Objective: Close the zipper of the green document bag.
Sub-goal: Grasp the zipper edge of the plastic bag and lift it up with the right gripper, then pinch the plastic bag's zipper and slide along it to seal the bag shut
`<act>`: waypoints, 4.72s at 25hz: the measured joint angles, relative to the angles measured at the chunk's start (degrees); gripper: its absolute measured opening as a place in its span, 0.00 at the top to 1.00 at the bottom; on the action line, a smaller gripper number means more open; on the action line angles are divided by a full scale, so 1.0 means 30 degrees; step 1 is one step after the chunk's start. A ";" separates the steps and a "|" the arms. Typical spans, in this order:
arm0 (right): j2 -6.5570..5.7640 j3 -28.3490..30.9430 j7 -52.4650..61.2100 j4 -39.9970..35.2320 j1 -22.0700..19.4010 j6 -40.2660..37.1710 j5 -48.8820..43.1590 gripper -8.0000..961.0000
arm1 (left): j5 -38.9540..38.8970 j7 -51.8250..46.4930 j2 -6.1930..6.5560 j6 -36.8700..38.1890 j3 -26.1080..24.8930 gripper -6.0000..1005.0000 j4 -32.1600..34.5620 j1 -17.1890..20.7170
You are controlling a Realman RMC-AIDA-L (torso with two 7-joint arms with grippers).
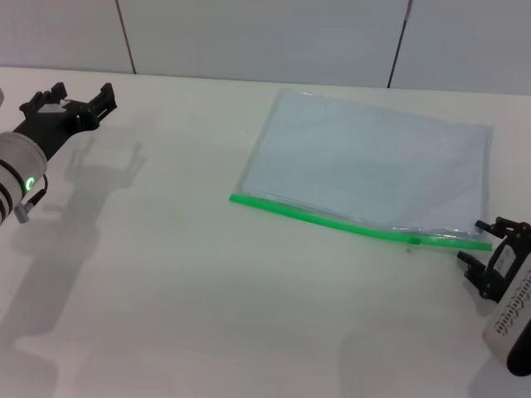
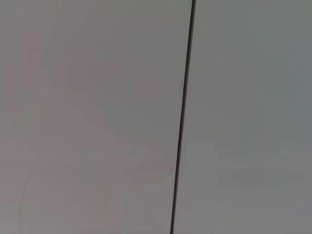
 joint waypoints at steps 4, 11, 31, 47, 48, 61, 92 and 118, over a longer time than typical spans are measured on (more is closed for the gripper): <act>0.0000 -0.0071 0.0023 0.0479 0.0101 0.0945 0.0006 0.49 | -0.0032 -0.0002 0.0009 -0.0001 0.0000 0.17 0.0006 -0.0034; 0.0001 -0.0470 -0.0063 0.0950 0.0137 0.2173 0.0008 0.49 | -0.0039 -0.0019 0.0014 -0.0001 0.0000 0.17 0.0043 -0.0086; 0.0002 -0.2264 0.0016 0.3536 0.2115 0.5630 0.0292 0.49 | 0.0023 -0.0002 -0.0108 0.0031 0.0001 0.17 0.0241 -0.0455; -0.0039 -0.3845 -0.0067 0.6771 0.4804 0.9161 0.3334 0.74 | 0.0081 0.0006 -0.0196 0.0030 0.0146 0.17 0.0268 -0.0669; -0.0049 -0.3864 -0.0076 0.6820 0.4906 0.9215 0.3605 0.75 | 0.0081 0.0006 -0.0196 0.0029 0.0150 0.17 0.0268 -0.0680; -0.0181 -0.3281 -0.0684 0.3973 0.3591 0.7869 0.4534 0.87 | 0.2175 -0.0546 -0.0027 0.0044 0.2128 0.18 -0.0717 -0.0711; -0.0215 -0.0724 0.0794 -0.2360 0.2208 -0.1315 0.4569 0.94 | 2.0642 -1.0545 0.0845 -0.0935 0.6814 0.27 -0.8175 -0.1876; -0.0234 -0.0542 0.0859 -0.2866 0.2276 -0.1765 0.4569 0.92 | 2.3141 -1.0344 -0.0366 0.0266 0.6678 0.54 -0.7756 -0.2669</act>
